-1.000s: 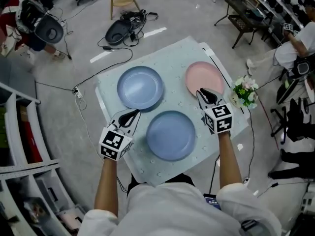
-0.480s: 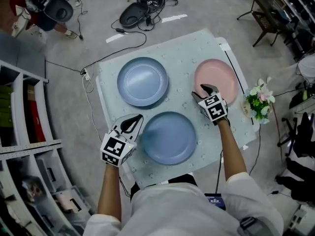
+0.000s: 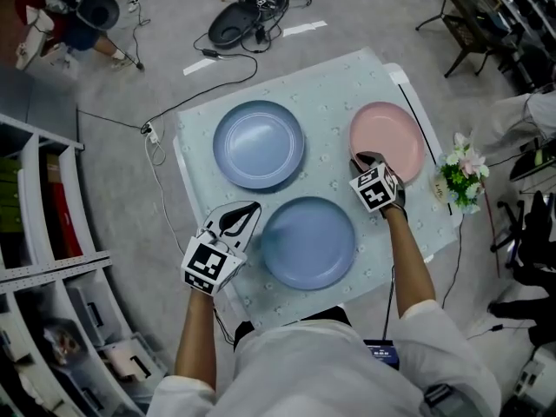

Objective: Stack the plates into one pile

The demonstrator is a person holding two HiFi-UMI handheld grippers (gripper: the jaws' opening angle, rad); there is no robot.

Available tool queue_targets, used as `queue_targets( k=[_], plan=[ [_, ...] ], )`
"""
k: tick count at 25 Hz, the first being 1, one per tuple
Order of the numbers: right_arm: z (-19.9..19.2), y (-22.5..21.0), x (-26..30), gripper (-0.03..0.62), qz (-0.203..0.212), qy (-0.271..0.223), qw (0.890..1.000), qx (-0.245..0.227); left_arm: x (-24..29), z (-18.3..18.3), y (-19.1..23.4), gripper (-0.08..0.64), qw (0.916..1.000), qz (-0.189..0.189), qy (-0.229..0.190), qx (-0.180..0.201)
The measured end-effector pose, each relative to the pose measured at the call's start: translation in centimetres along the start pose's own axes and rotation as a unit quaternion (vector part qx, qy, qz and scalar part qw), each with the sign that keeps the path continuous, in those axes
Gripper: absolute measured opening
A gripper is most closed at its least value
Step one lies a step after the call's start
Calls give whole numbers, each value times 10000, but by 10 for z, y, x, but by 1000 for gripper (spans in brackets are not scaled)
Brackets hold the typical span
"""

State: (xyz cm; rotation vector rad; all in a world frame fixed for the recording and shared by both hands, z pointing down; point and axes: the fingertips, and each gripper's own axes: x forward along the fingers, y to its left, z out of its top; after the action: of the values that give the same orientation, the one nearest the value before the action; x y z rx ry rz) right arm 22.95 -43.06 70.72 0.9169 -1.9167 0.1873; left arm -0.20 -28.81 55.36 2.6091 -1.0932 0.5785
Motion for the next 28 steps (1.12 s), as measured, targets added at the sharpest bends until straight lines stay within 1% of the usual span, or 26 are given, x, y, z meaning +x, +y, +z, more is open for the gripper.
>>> queue_targets(
  k=[3, 6, 7, 8, 12, 15, 18, 20, 23, 28],
  plan=[
    [-4, 2, -11, 63, -337, 211, 9988, -299, -11, 3, 4, 18, 9999, -87, -94, 73],
    [0, 5, -32, 43, -600, 280, 9951, -729, -26, 6, 9, 18, 9995, -209, -236, 83],
    [4, 7, -41, 38, -658, 268, 9944, -787, -32, 7, 10, 18, 9992, -259, -303, 77],
    [7, 10, -50, 37, -685, 236, 9946, -747, -37, 9, 10, 18, 9988, -303, -365, 81],
    [14, 26, -92, 40, -720, 43, 9972, -190, -59, 16, 9, 18, 9971, -424, -575, 256],
    [20, 46, -130, 41, -911, -109, 9958, 11, -79, 23, 9, 18, 9953, -504, -725, 404],
    [31, 72, -168, 40, -1141, -239, 9932, -8, -97, 29, 9, 17, 9933, -565, -878, 487],
    [40, 94, -190, 40, -1246, -319, 9916, -116, -108, 32, 6, 18, 9917, -639, -965, 555],
    [51, 129, -217, 41, -1326, -396, 9899, -297, -121, 34, -1, 18, 9888, -791, -1062, 684],
    [66, 183, -248, 43, -1411, -556, 9879, -332, -140, 39, -9, 18, 9841, -974, -1232, 830]
  ],
)
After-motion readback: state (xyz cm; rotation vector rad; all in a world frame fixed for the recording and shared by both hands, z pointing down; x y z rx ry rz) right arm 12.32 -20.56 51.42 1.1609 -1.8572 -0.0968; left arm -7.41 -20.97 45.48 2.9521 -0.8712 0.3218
